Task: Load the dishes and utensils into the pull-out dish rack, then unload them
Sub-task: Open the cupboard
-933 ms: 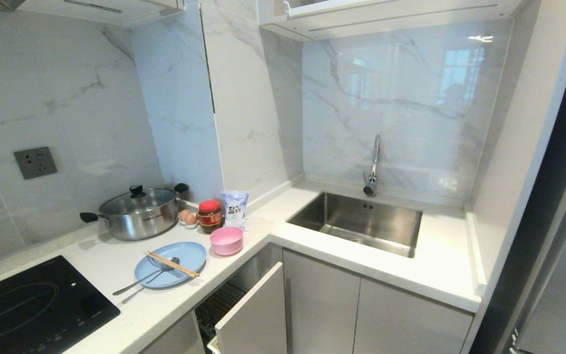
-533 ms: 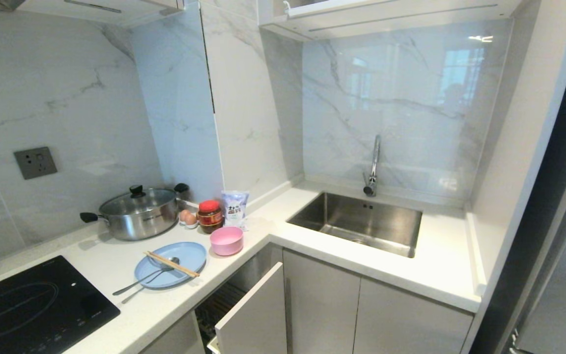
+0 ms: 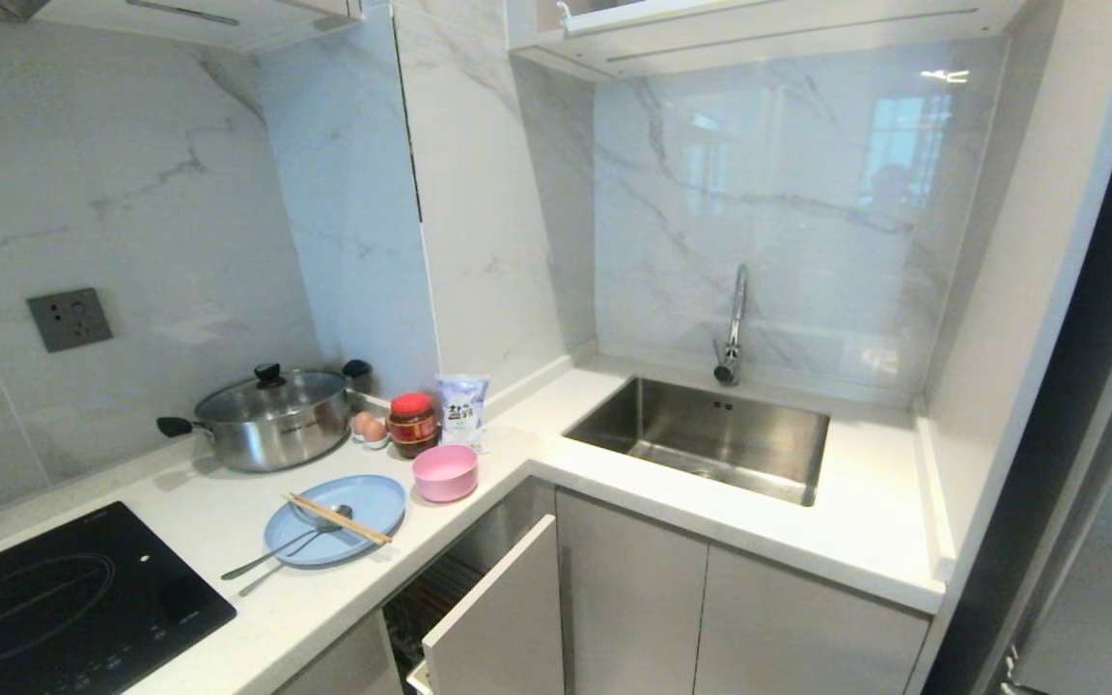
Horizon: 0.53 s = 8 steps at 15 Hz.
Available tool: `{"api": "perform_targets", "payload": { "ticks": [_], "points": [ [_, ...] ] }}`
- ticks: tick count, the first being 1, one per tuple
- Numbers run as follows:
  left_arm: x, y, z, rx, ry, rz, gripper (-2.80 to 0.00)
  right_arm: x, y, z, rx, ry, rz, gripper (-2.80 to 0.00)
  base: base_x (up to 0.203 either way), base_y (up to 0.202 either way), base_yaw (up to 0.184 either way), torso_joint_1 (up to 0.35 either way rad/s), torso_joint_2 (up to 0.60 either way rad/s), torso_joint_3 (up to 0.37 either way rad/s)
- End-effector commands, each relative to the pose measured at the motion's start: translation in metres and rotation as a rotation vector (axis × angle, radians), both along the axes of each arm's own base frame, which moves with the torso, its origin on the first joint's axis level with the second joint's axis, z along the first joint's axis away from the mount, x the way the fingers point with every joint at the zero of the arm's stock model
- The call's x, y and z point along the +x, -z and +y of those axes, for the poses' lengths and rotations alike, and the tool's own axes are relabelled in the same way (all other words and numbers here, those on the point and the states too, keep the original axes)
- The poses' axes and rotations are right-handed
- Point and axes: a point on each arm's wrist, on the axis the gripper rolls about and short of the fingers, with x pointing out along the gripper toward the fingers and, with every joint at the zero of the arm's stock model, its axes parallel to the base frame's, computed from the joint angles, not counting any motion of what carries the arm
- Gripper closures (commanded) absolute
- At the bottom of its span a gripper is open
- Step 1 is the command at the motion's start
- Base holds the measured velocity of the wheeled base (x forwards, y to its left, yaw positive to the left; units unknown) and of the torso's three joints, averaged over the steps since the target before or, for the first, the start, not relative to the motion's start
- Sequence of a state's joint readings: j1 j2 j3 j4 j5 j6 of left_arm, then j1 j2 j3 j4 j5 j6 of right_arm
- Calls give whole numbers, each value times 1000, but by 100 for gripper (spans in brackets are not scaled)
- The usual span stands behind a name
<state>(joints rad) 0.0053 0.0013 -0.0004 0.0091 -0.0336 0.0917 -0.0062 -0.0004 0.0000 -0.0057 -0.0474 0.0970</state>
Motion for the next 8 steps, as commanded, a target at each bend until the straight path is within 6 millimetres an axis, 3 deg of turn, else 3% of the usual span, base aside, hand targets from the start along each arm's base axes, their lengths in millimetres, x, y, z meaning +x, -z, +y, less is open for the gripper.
{"api": "perform_targets", "payload": {
  "ticks": [1,5,8],
  "points": [
    [0,0,0,0,-1,-1,0,0,0,0,0,0,-3,0,0,0,0,0,0,0],
    [0,0,0,0,-1,0,0,0,0,0,-2,0,-3,0,0,0,0,-21,30,13],
    [0,0,0,0,-1,0,0,0,0,0,-2,0,-3,0,0,0,0,-140,306,151]
  ]
}}
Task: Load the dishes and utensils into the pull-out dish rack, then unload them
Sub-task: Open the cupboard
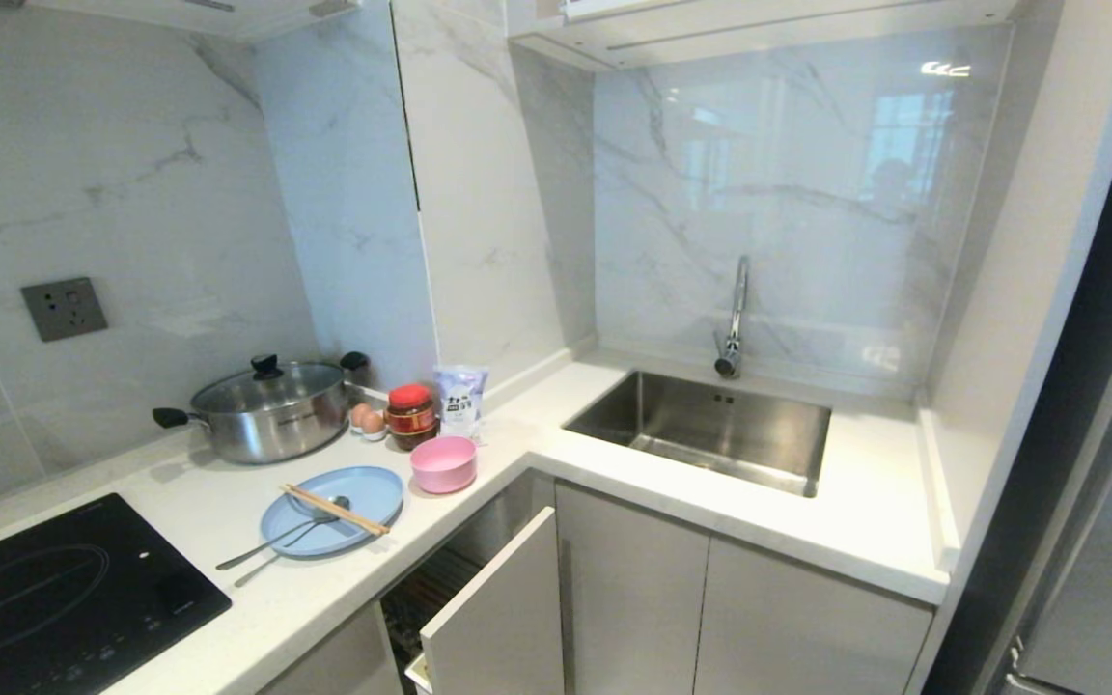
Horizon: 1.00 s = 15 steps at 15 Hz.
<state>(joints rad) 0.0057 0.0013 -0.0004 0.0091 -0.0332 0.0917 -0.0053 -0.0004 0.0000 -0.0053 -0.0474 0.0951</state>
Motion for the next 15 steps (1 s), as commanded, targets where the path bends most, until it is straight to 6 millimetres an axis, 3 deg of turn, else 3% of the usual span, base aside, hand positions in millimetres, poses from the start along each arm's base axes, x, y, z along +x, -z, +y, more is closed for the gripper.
{"api": "perform_targets", "payload": {
  "ticks": [1,15],
  "points": [
    [0,0,0,0,0,1,0,0,0,0,0,1,-3,0,0,0,0,-143,305,152],
    [0,0,0,0,0,1,0,0,0,0,0,1,-3,0,0,0,0,-193,412,218]
  ]
}}
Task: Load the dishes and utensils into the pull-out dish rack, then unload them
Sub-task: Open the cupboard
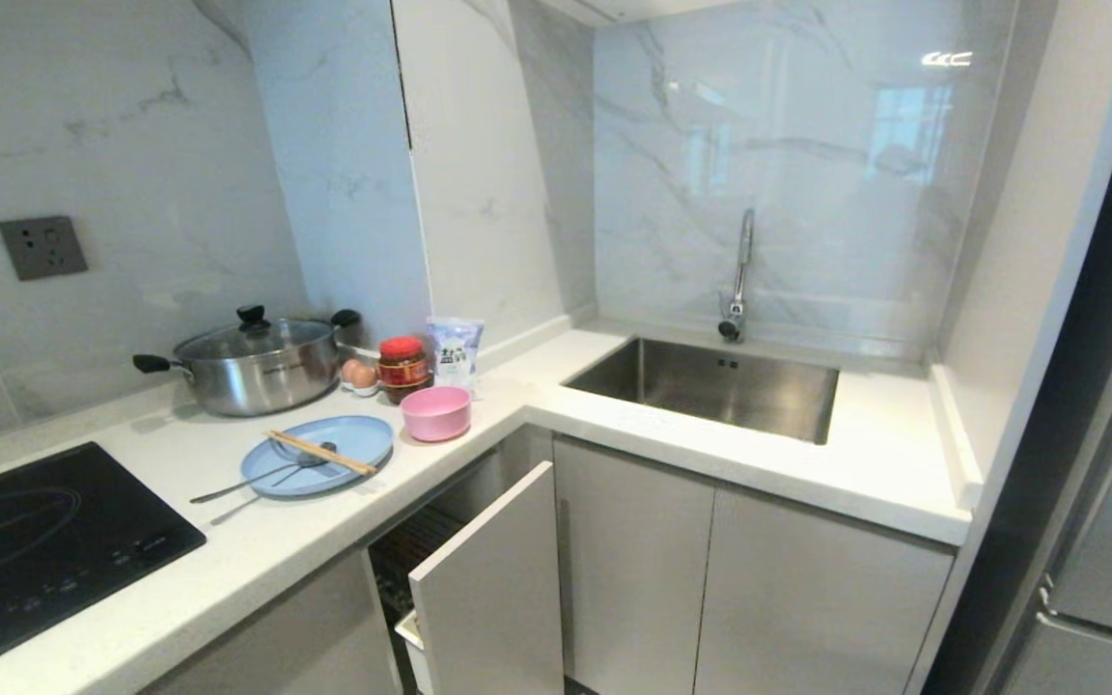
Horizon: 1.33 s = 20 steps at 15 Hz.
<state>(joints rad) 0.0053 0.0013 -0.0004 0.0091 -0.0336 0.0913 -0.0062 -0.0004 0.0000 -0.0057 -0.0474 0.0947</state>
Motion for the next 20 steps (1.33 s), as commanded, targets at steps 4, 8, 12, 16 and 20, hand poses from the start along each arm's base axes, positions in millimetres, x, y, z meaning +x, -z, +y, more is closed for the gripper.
{"api": "perform_targets", "payload": {
  "ticks": [4,8,12,16,20],
  "points": [
    [0,0,0,1,-1,1,0,0,0,0,0,0,-2,0,0,0,0,-251,543,289],
    [0,0,0,1,-1,1,0,0,0,0,0,0,-3,0,0,0,0,-236,510,280],
    [0,0,0,1,-1,-1,0,0,0,0,0,0,-4,0,0,0,0,-198,463,255],
    [0,0,0,1,-1,1,0,0,0,0,0,0,-3,0,0,0,0,-46,106,65],
    [0,0,0,1,-1,0,0,0,0,0,0,2,-4,0,0,0,0,0,8,3]
  ]
}}
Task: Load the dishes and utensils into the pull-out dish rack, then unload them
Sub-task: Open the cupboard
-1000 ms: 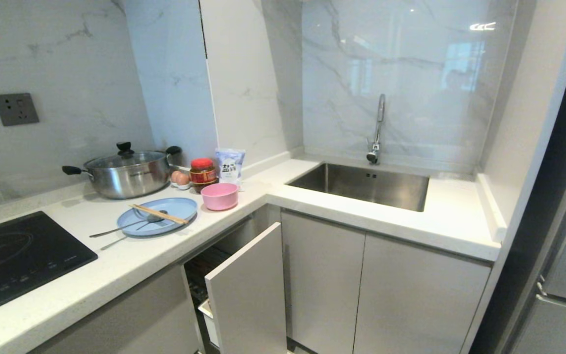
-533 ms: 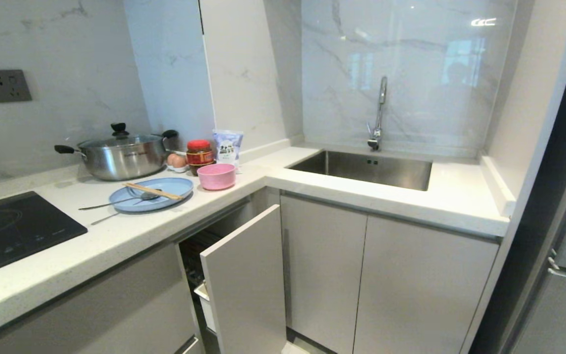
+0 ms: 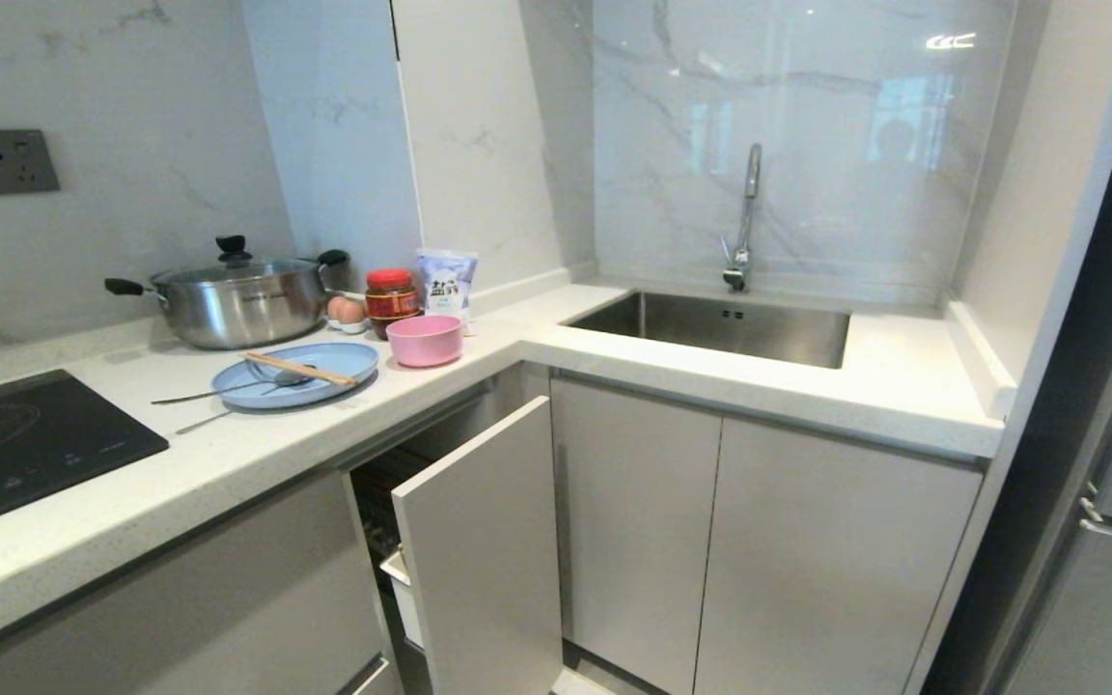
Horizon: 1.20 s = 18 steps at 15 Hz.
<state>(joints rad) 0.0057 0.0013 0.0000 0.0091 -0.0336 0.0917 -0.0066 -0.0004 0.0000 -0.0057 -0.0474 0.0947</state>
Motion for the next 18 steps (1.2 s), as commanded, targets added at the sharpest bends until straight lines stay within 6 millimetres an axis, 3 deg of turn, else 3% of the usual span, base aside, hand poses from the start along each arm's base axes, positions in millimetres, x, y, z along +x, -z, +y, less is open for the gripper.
{"api": "perform_targets", "payload": {
  "ticks": [1,9,11,13,16,18],
  "points": [
    [0,0,0,0,0,0,0,0,0,0,0,0,-5,0,0,0,0,0,0,0],
    [0,-1,0,29,2,-10,0,0,0,0,0,0,-3,0,0,0,0,0,0,0],
    [-3,-13,0,35,-7,-51,0,0,0,0,0,0,-5,0,0,0,0,0,0,0],
    [-19,-55,0,37,-9,-148,0,0,0,0,0,0,-4,0,0,0,0,0,0,0],
    [-45,-141,0,36,4,-255,0,0,0,0,0,0,-3,0,0,0,0,0,0,0],
    [-35,-191,0,37,46,-245,0,0,0,0,0,0,-3,0,0,0,0,0,0,0]
  ]
}}
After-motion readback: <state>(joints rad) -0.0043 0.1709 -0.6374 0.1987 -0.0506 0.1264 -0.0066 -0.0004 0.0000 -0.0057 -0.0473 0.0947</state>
